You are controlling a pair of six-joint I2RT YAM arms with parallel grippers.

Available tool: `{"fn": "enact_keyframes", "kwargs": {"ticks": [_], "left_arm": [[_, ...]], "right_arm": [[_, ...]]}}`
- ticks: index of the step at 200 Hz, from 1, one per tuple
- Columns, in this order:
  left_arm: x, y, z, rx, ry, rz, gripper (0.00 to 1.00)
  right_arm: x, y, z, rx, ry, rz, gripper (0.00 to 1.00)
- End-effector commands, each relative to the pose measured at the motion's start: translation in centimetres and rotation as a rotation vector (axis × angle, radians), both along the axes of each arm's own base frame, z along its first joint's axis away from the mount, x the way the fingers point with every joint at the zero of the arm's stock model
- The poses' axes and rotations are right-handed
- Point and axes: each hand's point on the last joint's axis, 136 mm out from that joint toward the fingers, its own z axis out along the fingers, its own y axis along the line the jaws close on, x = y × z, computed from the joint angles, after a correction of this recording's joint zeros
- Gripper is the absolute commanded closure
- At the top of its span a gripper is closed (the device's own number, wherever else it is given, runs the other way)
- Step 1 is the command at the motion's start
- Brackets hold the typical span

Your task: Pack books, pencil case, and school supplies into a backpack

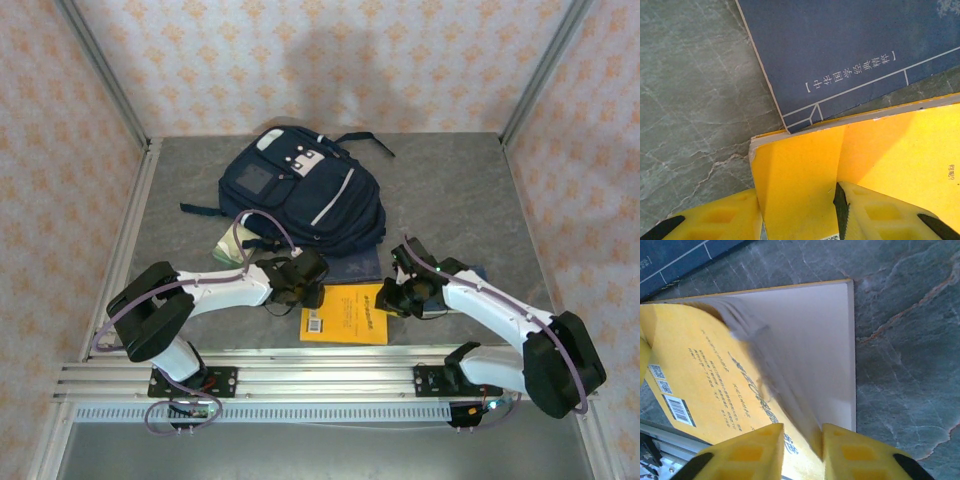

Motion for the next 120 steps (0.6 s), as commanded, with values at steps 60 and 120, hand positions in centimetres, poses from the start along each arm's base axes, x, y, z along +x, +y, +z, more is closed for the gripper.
{"fn": "enact_keyframes", "kwargs": {"ticks": [60, 120], "left_arm": [[0.9, -0.4, 2.3, 0.023, -0.072, -0.06, 0.58], [2.0, 5.2, 8.1, 0.233, -0.269, -0.056, 0.47]], "right_arm": [[3.1, 2.8, 2.2, 0.124, -0.157, 0.023, 1.0], [3.6, 2.9, 1.7, 0.152, -0.135, -0.053, 1.0]]}}
